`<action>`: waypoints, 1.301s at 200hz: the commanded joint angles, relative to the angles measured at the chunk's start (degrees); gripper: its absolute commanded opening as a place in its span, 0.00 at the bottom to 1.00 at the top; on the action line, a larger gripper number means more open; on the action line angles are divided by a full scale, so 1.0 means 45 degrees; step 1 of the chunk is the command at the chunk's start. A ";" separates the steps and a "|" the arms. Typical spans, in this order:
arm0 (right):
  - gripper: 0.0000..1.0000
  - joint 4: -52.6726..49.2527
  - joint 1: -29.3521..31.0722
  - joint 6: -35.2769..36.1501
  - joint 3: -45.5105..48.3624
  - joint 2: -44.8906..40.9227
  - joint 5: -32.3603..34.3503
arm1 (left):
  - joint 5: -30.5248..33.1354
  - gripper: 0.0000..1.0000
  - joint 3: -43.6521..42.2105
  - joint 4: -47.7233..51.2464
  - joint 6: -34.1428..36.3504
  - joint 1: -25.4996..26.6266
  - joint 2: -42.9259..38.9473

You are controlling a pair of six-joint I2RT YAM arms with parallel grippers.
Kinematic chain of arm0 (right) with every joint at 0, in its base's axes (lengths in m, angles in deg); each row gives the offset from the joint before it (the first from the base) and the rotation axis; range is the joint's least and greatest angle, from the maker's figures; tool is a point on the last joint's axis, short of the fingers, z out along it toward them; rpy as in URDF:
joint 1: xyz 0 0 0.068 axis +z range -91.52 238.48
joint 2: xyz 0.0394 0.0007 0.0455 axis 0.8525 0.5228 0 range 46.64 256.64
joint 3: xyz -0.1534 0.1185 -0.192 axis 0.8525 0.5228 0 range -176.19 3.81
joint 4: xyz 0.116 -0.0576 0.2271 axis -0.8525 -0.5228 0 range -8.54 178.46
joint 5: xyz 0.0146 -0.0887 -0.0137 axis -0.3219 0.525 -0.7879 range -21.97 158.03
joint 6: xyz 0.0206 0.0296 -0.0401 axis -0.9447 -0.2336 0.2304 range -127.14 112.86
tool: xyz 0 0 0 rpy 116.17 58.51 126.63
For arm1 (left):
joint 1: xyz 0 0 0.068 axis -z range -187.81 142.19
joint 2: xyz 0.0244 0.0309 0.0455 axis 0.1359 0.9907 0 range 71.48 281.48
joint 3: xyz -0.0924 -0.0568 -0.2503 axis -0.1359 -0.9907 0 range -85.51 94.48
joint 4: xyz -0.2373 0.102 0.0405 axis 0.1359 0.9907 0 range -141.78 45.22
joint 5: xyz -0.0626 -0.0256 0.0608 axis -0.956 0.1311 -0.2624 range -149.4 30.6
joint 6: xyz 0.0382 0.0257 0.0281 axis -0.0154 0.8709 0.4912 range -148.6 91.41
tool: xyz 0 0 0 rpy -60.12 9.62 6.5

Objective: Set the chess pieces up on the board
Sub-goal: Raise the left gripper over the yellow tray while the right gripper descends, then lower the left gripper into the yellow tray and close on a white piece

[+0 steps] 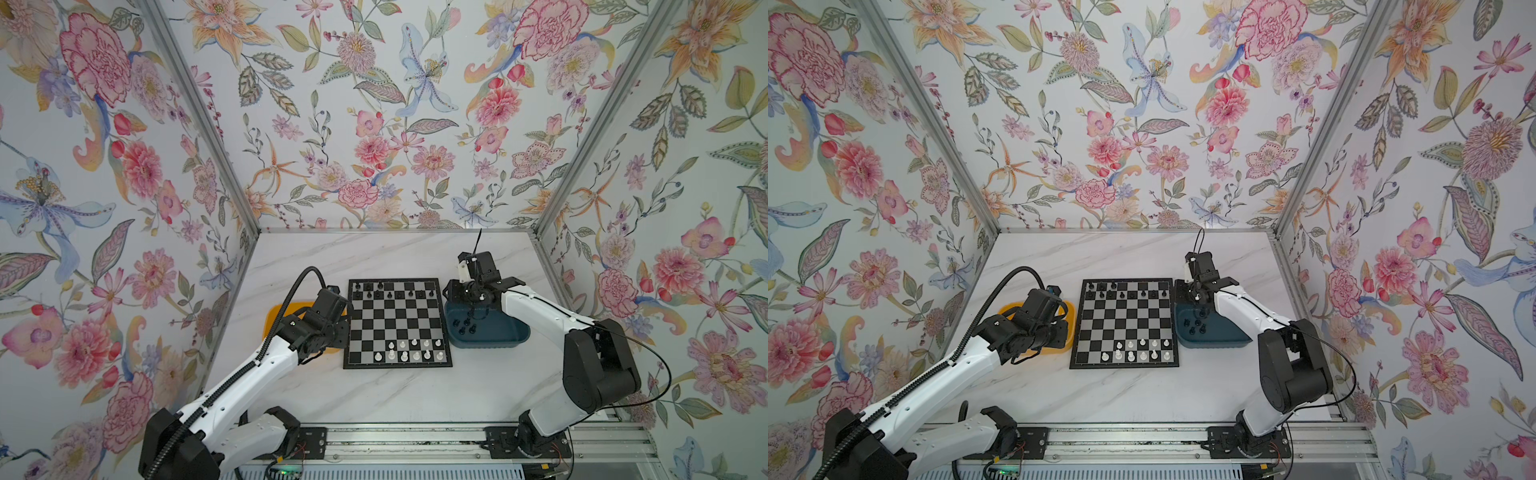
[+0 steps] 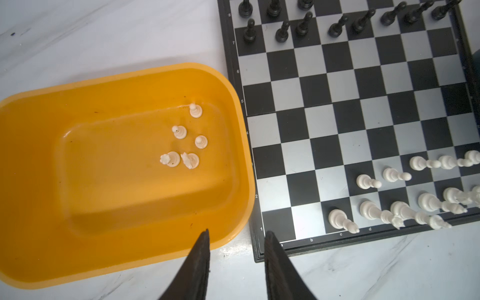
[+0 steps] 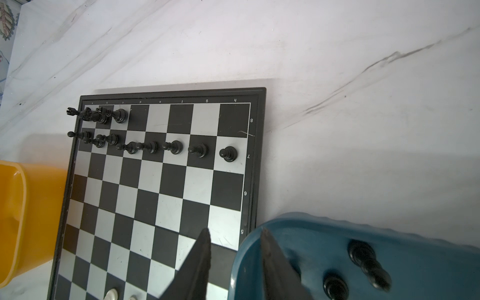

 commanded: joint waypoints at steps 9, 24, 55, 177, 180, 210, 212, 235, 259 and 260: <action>0.34 -0.0094 -0.0020 -0.0084 -0.0397 -0.0002 0.0228 | 0.0075 0.37 -0.0407 0.0101 0.0305 -0.0620 0.0369; 0.34 -0.0209 -0.0079 -0.0096 -0.0489 0.0033 0.0274 | 0.0018 0.37 -0.0568 -0.0011 0.0410 -0.1006 0.0433; 0.34 -0.0403 -0.0171 -0.0134 -0.0673 0.0154 0.0305 | 0.0066 0.37 -0.0741 -0.0286 0.0482 -0.1957 0.0415; 0.34 -0.0592 -0.0535 -0.0300 -0.0941 0.0621 0.0264 | -0.1089 0.28 -0.0415 -0.1849 0.1081 -0.3707 0.2336; 0.34 -0.0591 -0.0555 -0.0293 -0.0928 0.0623 0.0264 | -0.1090 0.28 -0.0374 -0.1866 0.1089 -0.3708 0.2405; 0.34 -0.0593 -0.0638 -0.0315 -0.0872 0.0623 0.0265 | -0.1221 0.30 -0.0117 -0.2071 0.1102 -0.3719 0.2934; 0.34 -0.0586 -0.0639 -0.0311 -0.0862 0.0623 0.0265 | -0.1226 0.31 -0.0099 -0.2096 0.1091 -0.3719 0.2958; 0.34 -0.0581 -0.0693 -0.0320 -0.0816 0.0625 0.0294 | -0.1242 0.33 0.0063 -0.2242 0.1052 -0.3720 0.3301; 0.34 -0.0579 -0.0735 -0.0291 -0.0797 0.0643 0.0267 | -0.1419 0.33 0.0353 -0.2424 0.1063 -0.3720 0.3760; 0.34 -0.0581 -0.0740 -0.0291 -0.0795 0.0643 0.0266 | -0.1421 0.33 0.0368 -0.2424 0.1065 -0.3729 0.3786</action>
